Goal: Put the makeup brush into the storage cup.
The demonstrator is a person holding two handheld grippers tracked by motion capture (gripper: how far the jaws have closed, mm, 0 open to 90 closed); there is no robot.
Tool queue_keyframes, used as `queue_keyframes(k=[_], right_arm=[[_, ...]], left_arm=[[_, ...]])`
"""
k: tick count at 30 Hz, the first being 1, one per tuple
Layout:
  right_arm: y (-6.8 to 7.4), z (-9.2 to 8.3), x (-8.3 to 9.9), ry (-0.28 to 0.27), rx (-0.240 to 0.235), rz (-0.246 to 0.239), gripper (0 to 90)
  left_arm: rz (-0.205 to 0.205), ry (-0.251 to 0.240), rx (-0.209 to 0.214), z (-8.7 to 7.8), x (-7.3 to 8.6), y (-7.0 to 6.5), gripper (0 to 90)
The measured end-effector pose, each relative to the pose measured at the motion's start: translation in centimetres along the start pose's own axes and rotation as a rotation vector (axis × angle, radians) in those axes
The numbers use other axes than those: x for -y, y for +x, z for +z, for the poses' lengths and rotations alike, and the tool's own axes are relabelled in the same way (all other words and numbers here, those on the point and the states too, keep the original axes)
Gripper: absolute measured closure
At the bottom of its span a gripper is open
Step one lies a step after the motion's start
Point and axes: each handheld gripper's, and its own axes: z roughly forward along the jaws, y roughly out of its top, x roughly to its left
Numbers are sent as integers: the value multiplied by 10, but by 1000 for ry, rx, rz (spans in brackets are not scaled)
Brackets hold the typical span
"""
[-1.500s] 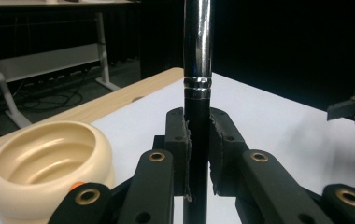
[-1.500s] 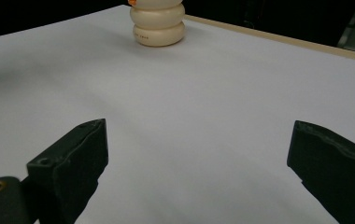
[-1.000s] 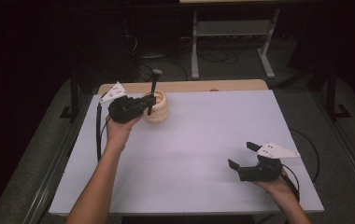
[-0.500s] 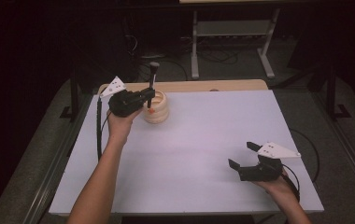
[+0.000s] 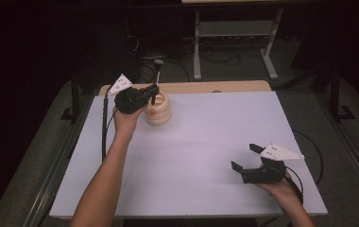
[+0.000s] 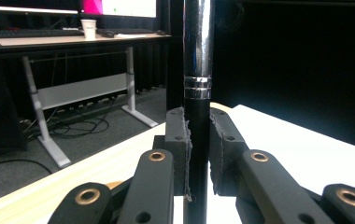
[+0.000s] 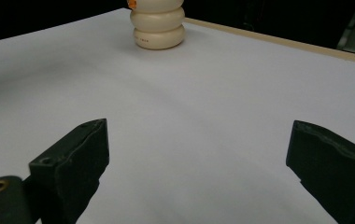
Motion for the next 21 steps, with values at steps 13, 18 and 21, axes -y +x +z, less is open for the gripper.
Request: queue_keyframes(k=[13, 18, 21], right_arm=[[0, -1, 0, -1, -3, 9, 54], [0, -1, -1, -6, -6, 14, 55], [-1, -1, 0, -7, -5, 10, 55]], left_arm=[[-16, 3, -66, 12, 5, 14, 794], [-19, 6, -94, 16, 8, 19, 793], [-28, 12, -99, 18, 12, 22, 792]])
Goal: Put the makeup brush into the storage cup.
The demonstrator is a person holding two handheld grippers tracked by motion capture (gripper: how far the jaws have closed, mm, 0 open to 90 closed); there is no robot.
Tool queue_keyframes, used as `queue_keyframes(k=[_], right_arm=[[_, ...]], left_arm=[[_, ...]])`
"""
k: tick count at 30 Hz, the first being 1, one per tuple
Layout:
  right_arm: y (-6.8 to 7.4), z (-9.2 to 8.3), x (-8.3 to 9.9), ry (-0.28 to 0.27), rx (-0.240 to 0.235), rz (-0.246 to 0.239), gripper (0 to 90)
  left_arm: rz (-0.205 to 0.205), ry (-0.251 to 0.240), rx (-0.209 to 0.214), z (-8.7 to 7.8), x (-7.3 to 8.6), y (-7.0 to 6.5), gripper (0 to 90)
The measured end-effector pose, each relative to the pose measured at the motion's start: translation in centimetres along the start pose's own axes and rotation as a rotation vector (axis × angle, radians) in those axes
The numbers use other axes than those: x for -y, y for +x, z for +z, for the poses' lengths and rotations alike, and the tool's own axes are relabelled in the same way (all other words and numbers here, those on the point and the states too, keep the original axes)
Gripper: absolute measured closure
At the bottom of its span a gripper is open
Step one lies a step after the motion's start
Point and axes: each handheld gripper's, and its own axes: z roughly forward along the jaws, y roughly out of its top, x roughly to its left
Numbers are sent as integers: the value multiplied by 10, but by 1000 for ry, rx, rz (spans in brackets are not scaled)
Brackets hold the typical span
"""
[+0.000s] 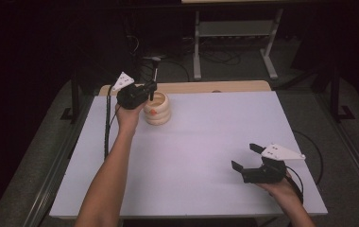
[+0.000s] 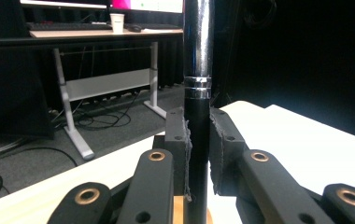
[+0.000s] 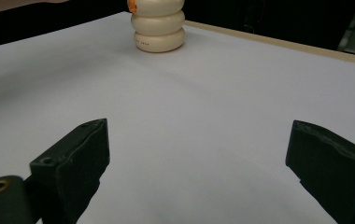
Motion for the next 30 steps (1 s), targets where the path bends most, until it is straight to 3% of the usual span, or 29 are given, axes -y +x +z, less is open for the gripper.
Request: queue_keyframes(k=[17, 30], right_arm=[[0, 1, 0, -1, -7, -4, 57], [-1, 1, 1, 5, -7, -1, 59]], left_arm=[[1, 56, -46, 14, 16, 8, 791], [-10, 79, -42, 18, 27, 10, 789]])
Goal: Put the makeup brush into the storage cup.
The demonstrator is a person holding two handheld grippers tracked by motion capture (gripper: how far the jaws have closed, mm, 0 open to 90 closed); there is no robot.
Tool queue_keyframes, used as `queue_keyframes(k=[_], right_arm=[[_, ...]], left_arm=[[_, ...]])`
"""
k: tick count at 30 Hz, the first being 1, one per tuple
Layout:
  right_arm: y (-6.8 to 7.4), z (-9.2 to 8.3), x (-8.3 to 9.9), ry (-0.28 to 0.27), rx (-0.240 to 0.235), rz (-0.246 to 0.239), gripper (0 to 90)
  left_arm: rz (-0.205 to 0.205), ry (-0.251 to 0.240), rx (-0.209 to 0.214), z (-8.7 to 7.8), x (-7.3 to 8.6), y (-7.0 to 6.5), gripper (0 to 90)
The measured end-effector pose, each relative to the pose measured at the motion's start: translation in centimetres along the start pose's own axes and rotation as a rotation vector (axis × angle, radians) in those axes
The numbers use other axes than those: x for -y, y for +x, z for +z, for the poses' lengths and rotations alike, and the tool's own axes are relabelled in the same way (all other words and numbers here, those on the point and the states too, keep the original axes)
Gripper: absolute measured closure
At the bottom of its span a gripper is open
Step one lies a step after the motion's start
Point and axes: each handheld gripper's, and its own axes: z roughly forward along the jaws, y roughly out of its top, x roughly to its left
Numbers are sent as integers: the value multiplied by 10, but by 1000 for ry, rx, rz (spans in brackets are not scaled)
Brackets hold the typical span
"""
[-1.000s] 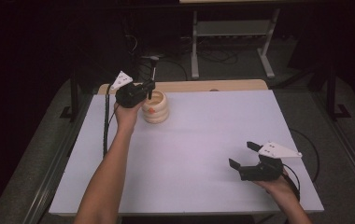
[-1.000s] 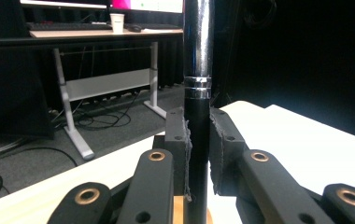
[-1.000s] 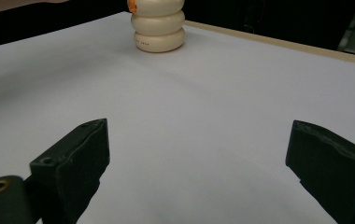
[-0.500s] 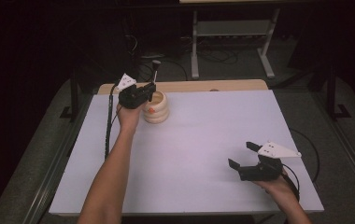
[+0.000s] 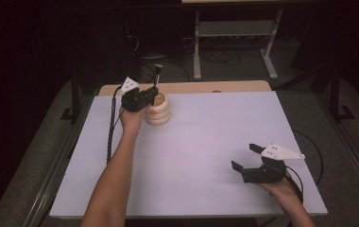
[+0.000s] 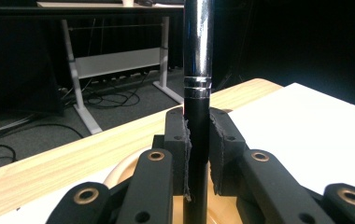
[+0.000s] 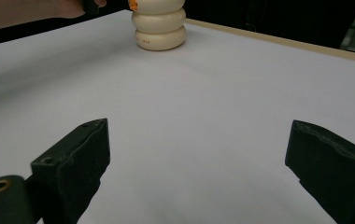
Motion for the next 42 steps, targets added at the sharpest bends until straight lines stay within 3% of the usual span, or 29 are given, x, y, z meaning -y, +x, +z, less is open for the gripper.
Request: queue_keyframes(k=[17, 23, 29, 42], right_arm=[[0, 1, 0, 3, -4, -6, 59], [0, 1, 0, 2, -3, -7, 59], [0, 0, 0, 1, 0, -6, 59], [-1, -1, -1, -10, 6, -8, 59]], left_arm=[[-20, 18, 13, 3, 11, 3, 767], [-44, 3, -5, 1, 10, 6, 519], [-41, 3, -8, -6, 5, 7, 339], [-17, 37, 26, -25, -8, 5, 125]])
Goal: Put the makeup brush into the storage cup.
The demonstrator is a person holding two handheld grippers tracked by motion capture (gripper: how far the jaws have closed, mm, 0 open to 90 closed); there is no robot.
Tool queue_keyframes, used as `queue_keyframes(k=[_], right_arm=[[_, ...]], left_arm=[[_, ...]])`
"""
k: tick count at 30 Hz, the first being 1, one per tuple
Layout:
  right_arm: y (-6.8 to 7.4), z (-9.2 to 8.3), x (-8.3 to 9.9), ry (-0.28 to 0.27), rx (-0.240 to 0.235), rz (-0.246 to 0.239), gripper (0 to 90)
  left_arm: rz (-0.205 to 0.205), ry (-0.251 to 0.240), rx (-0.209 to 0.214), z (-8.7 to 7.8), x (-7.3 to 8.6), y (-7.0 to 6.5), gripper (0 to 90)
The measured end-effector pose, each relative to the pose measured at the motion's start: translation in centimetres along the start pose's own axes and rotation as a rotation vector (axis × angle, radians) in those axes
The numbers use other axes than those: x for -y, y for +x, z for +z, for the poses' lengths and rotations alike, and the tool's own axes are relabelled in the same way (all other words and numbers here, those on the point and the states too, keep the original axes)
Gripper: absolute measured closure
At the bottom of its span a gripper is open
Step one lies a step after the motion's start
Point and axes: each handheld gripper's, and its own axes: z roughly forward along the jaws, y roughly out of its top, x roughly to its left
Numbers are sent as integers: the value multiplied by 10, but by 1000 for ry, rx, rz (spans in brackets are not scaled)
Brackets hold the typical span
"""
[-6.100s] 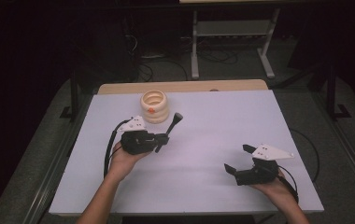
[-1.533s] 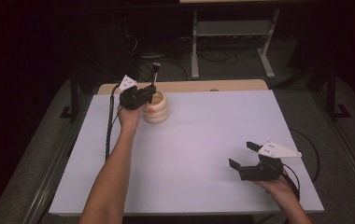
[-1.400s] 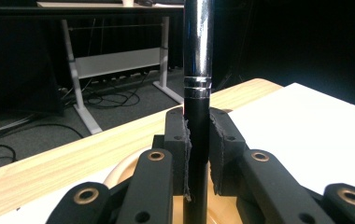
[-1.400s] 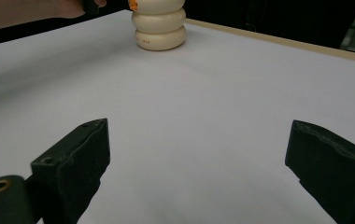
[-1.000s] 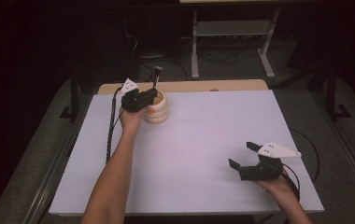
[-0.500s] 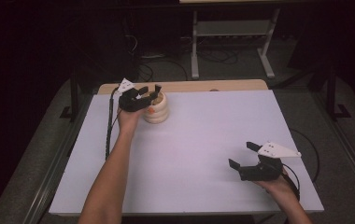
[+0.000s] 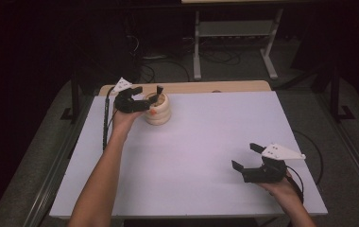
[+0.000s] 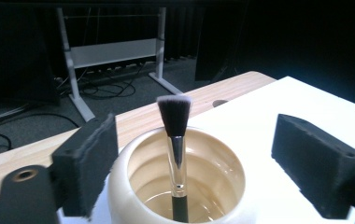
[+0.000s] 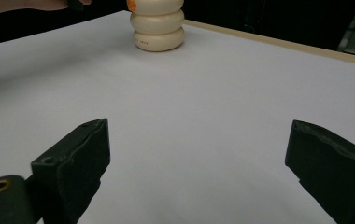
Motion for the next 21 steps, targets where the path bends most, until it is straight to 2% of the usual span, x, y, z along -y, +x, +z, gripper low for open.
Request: queue_keyframes(k=[2, 6, 9, 14, 21], right_arm=[[0, 0, 0, -1, 2, 4, 59], [-2, -1, -1, -2, 7, 6, 59], [-4, -1, -2, -13, 10, 8, 59], [-5, -3, -2, -14, 19, 11, 59], [-7, -3, -3, -18, 24, 15, 59]], left_arm=[[4, 5, 10, -3, -2, -2, 97], [20, 20, 64, -9, -5, -6, 37], [13, 21, 82, -14, -6, -9, 0], [12, 21, 93, -25, -10, -13, 0], [25, 34, 130, -41, -10, -26, 0]])
